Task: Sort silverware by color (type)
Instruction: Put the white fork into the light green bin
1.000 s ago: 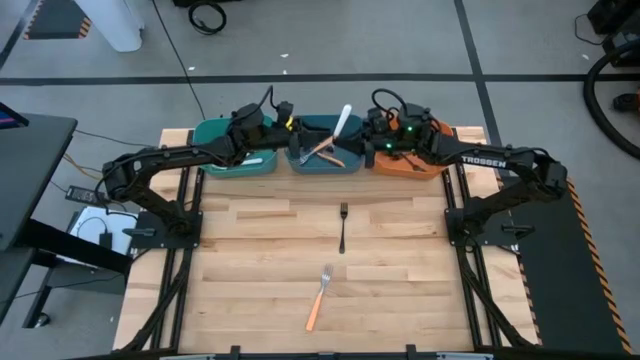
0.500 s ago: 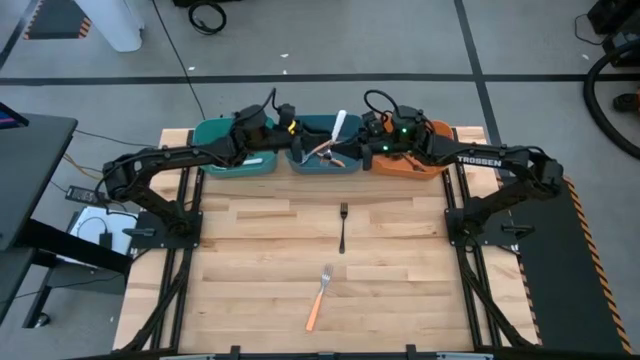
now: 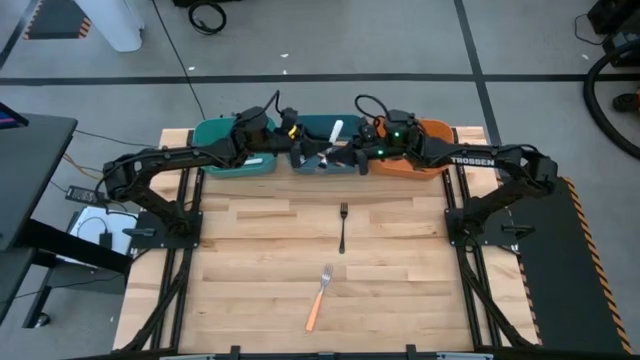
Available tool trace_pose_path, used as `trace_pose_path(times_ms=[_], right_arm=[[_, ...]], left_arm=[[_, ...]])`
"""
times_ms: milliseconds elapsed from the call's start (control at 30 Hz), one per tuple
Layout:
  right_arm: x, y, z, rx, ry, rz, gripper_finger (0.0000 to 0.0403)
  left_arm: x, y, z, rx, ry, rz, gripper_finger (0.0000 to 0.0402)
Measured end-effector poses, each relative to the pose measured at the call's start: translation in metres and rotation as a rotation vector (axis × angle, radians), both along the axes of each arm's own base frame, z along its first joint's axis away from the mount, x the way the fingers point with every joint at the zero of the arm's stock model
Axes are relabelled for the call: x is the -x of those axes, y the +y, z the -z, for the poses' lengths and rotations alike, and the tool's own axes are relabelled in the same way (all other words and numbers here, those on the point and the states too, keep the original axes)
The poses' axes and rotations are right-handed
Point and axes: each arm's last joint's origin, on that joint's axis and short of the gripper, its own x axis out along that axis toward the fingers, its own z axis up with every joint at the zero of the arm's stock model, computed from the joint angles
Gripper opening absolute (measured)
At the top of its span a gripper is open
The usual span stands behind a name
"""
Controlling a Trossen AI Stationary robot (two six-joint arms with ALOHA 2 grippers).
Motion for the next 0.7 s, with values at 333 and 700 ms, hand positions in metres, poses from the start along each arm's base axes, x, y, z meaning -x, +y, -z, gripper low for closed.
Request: trace_pose_path(times_ms=[333, 700], right_arm=[[-0.005, 0.0, -0.012, 0.035, -0.026, -0.024, 0.0001], [-0.005, -0.001, -0.011, 0.033, 0.005, 0.017, 0.0038]], left_arm=[[0.0, 0.0, 0.002, 0.013, 0.028, -0.037, 0.0087], [0.0, 0.0, 0.003, 0.003, 0.031, -0.047, 0.0042]])
